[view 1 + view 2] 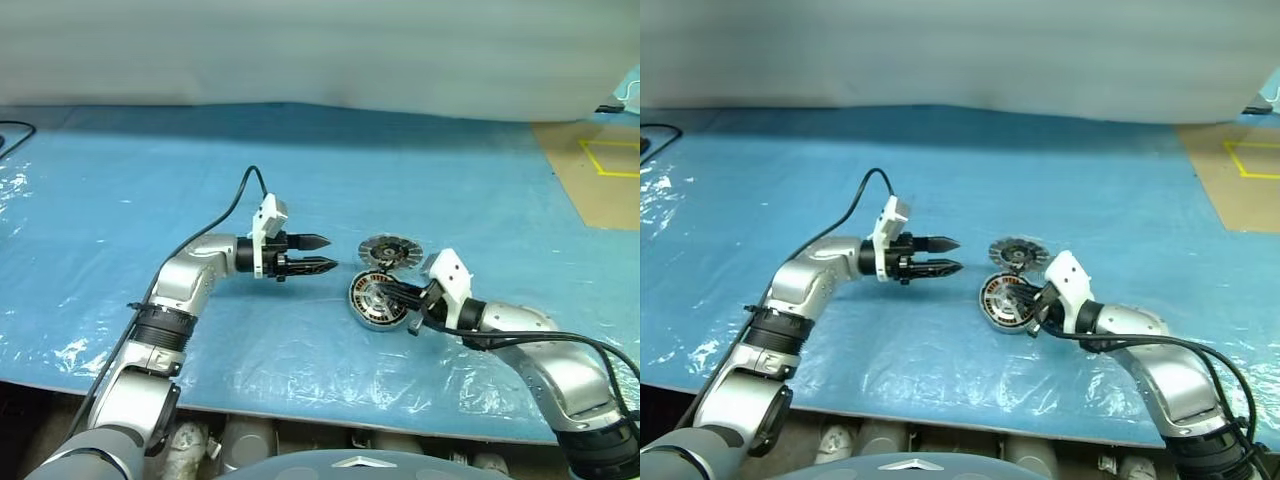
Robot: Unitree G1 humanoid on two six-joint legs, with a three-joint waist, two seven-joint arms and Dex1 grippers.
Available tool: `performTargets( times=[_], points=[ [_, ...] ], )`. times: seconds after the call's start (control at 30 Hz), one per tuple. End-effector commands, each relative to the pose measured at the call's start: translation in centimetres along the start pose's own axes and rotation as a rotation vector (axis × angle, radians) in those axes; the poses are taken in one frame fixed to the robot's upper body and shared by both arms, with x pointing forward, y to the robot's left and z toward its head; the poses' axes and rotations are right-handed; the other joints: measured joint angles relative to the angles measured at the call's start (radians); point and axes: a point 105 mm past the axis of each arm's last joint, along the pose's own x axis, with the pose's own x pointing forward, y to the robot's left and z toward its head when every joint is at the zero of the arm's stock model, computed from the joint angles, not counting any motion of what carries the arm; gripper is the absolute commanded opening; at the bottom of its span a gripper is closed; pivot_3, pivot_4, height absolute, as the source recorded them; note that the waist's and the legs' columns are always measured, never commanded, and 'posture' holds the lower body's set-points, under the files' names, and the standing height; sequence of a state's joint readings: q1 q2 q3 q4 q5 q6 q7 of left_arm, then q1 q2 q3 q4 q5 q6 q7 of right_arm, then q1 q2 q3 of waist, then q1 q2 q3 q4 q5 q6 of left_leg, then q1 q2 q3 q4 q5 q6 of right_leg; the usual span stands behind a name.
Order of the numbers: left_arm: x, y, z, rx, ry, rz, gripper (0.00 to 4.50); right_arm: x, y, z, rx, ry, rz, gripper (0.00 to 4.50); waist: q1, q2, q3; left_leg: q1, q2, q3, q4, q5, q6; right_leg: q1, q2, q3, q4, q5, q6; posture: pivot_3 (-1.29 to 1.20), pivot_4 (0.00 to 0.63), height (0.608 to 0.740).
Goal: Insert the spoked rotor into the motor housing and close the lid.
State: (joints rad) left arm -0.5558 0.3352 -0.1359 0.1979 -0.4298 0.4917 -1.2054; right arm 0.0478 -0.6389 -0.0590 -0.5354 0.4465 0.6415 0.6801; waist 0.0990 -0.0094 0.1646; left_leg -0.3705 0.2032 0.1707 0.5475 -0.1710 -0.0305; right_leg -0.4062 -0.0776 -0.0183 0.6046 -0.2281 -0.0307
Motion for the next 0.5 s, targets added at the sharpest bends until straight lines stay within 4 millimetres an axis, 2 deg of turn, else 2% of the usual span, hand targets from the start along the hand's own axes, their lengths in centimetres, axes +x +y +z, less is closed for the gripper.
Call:
performTargets(
  times=[0.03, 0.13, 0.23, 0.27, 0.37, 0.5],
  points=[
    [-0.1, -0.1, 1.1, 0.018, -0.051, -0.011, 2.96, -2.3, -1.8, 0.5, 0.037, -0.021, -0.106, 0.0, 0.0, 0.0, 0.0, 0.0, 0.0, 0.0, 0.0, 0.0, 0.0, 0.0, 0.0, 0.0, 0.0, 0.0, 0.0, 0.0, 0.15, 0.74],
    [-0.1, -0.6, 0.9, 0.024, -0.062, -0.041, 2.96, -4.4, -4.6, -0.8, 0.088, 0.002, -0.247, 0.0, 0.001, 0.0, 0.0, 0.0, 0.0, 0.0, 0.0, 0.0, 0.0, 0.0, 0.0, 0.0, -0.001, 0.0, 0.0, 0.0, 0.15, 0.74],
    [-0.2, -0.9, 0.5, 0.054, -0.048, -0.058, 2.96, -5.1, -6.0, -1.2, 0.076, 0.016, -0.304, 0.0, -0.003, 0.0, 0.0, 0.0, 0.0, 0.0, 0.0, 0.0, 0.0, 0.0, 0.0, 0.0, -0.001, 0.0, 0.0, 0.0, 0.15, 0.74],
    [-0.1, -1.0, 0.1, 0.084, -0.024, -0.064, 2.96, -5.0, -7.2, -0.9, 0.047, 0.015, -0.352, 0.0, -0.005, 0.001, 0.0, 0.0, 0.0, 0.0, 0.0, 0.0, 0.0, 0.0, 0.0, 0.0, -0.001, 0.0, 0.0, 0.0, 0.15, 0.74],
    [0.0, -1.2, 0.0, 0.132, -0.01, -0.078, 2.96, -3.6, -9.6, 1.2, -0.009, -0.03, -0.411, 0.0, -0.016, 0.003, 0.002, 0.001, 0.0, 0.001, 0.0, 0.0, 0.0, -0.001, 0.0, 0.0, -0.001, 0.0, 0.0, 0.0, 0.15, 0.74],
    [0.2, -1.1, 0.2, 0.183, -0.005, -0.075, 2.96, -0.1, -9.3, 3.5, -0.078, -0.073, -0.298, 0.0, -0.018, 0.006, 0.003, 0.002, 0.001, 0.001, 0.0, 0.0, 0.0, -0.001, 0.001, 0.0, 0.001, 0.0, -0.001, 0.0, 0.15, 0.74]
  ],
)
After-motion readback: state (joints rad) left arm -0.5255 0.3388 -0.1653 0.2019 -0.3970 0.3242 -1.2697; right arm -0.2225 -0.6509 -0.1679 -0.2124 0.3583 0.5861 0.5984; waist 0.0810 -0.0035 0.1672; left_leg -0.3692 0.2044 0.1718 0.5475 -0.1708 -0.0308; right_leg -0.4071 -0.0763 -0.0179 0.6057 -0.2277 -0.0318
